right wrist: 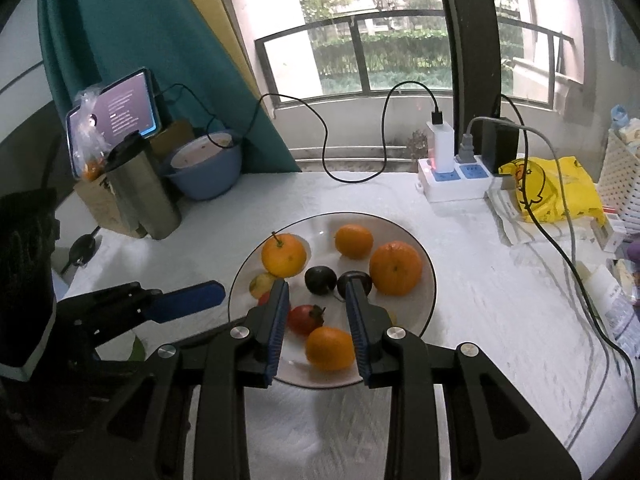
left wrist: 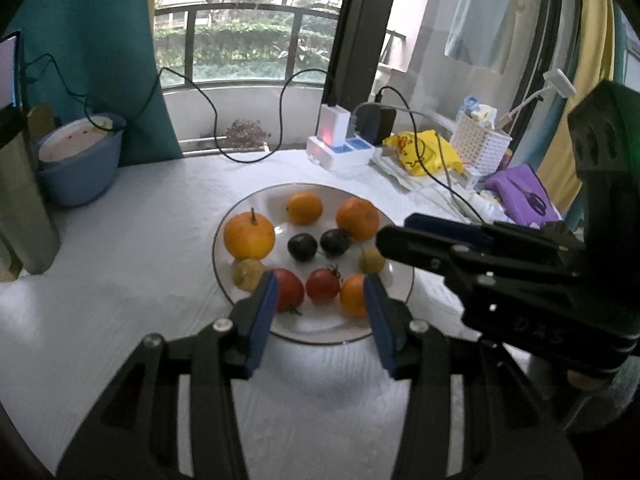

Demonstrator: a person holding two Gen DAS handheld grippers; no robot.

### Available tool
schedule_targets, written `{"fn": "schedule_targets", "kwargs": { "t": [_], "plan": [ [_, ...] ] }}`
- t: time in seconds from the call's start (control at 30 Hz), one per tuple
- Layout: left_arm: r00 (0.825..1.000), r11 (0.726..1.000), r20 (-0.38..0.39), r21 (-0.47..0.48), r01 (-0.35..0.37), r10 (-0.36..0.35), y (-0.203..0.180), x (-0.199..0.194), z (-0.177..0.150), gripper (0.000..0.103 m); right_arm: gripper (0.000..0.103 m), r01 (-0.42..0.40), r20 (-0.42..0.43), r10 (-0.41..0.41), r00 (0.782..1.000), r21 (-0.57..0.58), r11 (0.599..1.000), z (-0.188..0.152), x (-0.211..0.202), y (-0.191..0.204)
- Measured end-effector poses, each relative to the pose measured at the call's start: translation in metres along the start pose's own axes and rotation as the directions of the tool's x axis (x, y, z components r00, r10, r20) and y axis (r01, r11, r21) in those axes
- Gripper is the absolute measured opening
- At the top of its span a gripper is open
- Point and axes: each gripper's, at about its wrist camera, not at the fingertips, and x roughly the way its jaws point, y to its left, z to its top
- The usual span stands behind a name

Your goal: Organize fruits

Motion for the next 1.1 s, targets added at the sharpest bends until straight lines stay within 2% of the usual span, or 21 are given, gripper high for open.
{"fn": "schedule_targets", "kwargs": {
  "t": [0.53, 1.1],
  "plan": [
    [0.998, 1.0, 0.06, -0.015, -0.024, 0.025, -0.001, -0.047, -0.012, 0.046, 0.031, 0.026, 0.047, -0.025, 0.999, -0.026, 0.999, -0.015, -0.049, 0.022],
    [0.99, 1.0, 0.142, -0.003, -0.022, 0.022, -0.018, -0.099, -0.023, 0.046, 0.031, 0.058, 0.093, -0.053, 0.994, -0.052, 0.997, -0.033, -0.103, 0.041]
  ]
}}
